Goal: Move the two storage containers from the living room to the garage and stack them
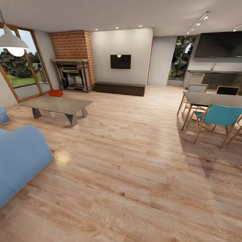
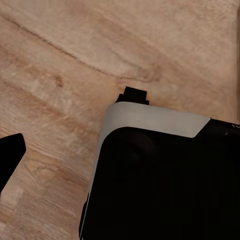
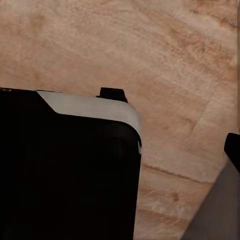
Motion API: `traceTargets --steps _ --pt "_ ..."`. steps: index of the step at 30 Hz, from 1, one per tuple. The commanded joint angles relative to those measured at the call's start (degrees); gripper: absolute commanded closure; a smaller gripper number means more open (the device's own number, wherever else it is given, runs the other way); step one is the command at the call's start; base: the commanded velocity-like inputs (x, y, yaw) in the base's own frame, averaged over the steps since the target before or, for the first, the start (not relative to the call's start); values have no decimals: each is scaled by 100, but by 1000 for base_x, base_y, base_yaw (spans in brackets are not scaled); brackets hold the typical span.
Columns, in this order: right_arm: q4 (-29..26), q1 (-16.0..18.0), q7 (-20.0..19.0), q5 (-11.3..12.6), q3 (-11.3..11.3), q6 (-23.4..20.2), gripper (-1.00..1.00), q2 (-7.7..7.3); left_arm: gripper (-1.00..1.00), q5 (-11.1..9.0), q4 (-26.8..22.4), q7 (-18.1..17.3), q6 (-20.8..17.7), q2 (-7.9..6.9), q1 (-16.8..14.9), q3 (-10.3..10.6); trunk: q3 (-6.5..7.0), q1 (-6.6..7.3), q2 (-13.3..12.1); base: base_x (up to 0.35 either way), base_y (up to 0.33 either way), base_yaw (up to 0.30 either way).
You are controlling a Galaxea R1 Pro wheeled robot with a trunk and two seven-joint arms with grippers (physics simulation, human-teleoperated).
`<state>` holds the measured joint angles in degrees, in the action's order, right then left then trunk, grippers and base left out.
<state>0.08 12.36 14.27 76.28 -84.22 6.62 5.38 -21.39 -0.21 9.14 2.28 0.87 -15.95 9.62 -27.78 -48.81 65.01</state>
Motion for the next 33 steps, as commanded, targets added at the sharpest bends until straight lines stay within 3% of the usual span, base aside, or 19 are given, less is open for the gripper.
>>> traceTargets --steps 1,33 --pt "1 -1 15 55 -49 14 -100 0 -100 -50 3 18 17 2 -2 49 -5 -3 3 322 0 0" --pt "1 3 15 59 -40 14 -100 -2 -100 -50 3 26 18 -7 -4 49 -5 -3 3 322 0 0"
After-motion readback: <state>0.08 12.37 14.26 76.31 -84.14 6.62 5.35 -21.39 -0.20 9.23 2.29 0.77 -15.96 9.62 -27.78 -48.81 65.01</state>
